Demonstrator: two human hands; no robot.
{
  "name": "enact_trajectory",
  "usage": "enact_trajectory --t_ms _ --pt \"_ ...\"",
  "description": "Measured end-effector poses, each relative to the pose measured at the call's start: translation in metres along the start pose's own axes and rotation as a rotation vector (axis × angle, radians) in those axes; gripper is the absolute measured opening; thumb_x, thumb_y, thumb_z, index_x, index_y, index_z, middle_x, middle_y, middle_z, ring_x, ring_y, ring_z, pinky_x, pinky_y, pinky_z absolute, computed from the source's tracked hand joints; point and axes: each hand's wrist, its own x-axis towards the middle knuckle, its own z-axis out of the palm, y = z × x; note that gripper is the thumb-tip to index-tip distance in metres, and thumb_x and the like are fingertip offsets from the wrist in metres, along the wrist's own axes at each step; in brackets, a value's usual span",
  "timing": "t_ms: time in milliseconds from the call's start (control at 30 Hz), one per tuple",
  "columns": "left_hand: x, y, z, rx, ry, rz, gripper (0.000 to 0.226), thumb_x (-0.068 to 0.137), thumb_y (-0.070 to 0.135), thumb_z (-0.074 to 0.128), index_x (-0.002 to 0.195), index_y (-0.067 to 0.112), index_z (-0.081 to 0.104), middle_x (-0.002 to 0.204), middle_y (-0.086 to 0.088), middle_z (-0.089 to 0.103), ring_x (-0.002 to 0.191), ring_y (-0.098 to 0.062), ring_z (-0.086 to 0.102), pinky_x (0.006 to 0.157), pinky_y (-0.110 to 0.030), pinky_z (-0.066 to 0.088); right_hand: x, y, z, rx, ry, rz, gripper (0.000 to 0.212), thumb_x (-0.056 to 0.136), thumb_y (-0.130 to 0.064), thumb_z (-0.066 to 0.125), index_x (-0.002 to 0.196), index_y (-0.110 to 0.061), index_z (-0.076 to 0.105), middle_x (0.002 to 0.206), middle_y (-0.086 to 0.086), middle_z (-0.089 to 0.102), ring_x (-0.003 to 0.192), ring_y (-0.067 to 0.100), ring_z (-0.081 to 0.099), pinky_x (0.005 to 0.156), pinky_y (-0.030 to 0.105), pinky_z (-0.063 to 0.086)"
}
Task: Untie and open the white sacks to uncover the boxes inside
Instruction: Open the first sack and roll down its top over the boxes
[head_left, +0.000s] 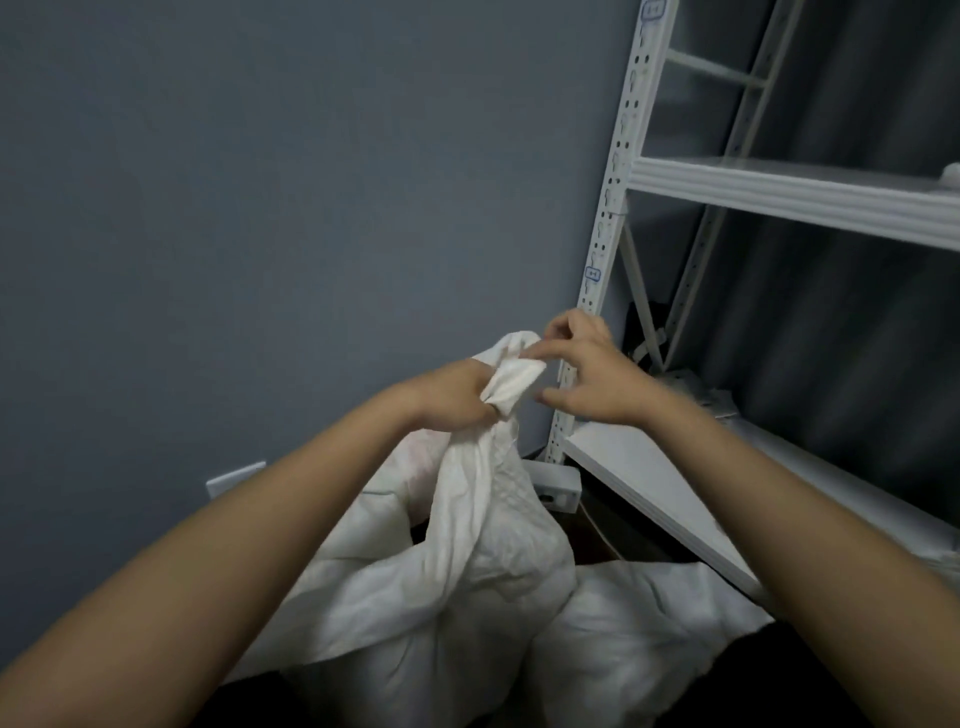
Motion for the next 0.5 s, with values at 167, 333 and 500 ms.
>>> enact_trajectory --t_ms 167,333,500 --pt "0.005 0.001 -0.013 -0.154 -0.055 0.009 0.01 0.085 0.01 0.06 0.093 0.017 0.062 0.079 0.004 0.06 0.07 -0.011 0.053 0.064 -0.024 0.042 -0.001 -0.001 0.0 0.083 -0.092 -0.024 0.014 0.076 -0.021 0.058 0.063 -0.02 0.05 0.062 -0.006 0.05 0.061 0.012 0.047 0.058 0.033 0.037" --pt "0.005 -0.003 0.019 -0.151 0.303 -0.115 0.038 0.089 0.038 0.059 0.119 0.016 0.053 0.119 -0.003 0.059 0.101 -0.015 0.056 0.087 -0.025 0.046 0.0 0.03 0.005 0.365 0.036 0.29 0.024 0.082 -0.007 0.053 0.06 -0.014 0.044 0.06 0.002 0.039 0.055 0.012 0.036 0.053 0.028 0.028" --pt "-0.006 0.007 0.067 0.429 0.255 -0.082 0.093 0.079 0.057 0.064 0.147 0.019 0.013 0.141 -0.005 0.034 0.129 -0.029 0.036 0.099 -0.039 0.036 0.007 0.04 0.01 0.499 0.08 0.535 0.025 0.084 -0.007 0.051 0.062 -0.014 0.04 0.058 0.001 0.036 0.054 0.012 0.034 0.047 0.024 0.025"
